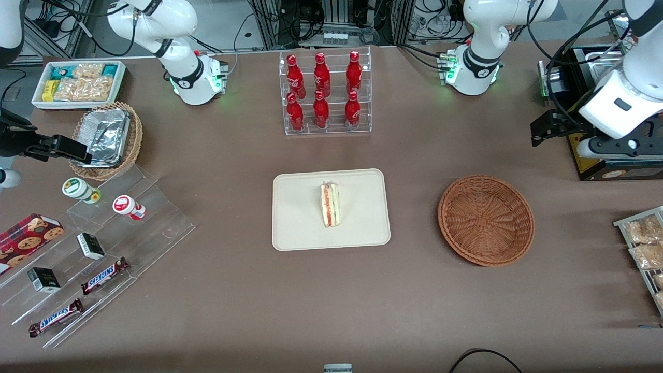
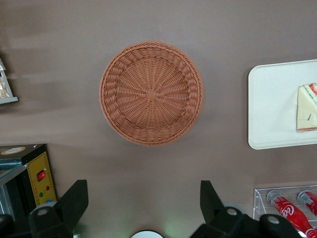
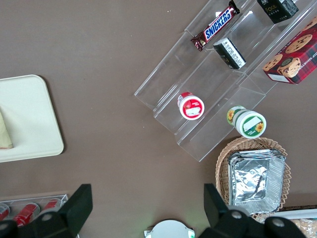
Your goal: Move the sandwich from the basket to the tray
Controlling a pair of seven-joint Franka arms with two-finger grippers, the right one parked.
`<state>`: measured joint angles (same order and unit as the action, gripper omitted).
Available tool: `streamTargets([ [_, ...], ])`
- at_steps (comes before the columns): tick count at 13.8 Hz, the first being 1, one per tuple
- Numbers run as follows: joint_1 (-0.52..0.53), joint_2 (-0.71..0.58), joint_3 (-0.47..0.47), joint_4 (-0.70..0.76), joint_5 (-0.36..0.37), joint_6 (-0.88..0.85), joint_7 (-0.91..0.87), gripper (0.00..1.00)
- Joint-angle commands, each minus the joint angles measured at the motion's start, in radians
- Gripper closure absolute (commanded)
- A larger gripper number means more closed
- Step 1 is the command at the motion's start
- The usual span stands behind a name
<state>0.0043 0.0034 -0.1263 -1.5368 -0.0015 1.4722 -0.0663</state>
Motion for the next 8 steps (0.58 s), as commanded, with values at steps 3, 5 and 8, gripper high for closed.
streamTargets([
  [3, -0.003, 0.064, 0.008, 0.093, -0.031, 0.005, 0.025, 0.00],
  [5, -0.007, 0.067, 0.011, 0.107, -0.026, 0.008, 0.028, 0.00],
  [8, -0.010, 0.064, 0.046, 0.107, 0.018, 0.019, 0.033, 0.00],
])
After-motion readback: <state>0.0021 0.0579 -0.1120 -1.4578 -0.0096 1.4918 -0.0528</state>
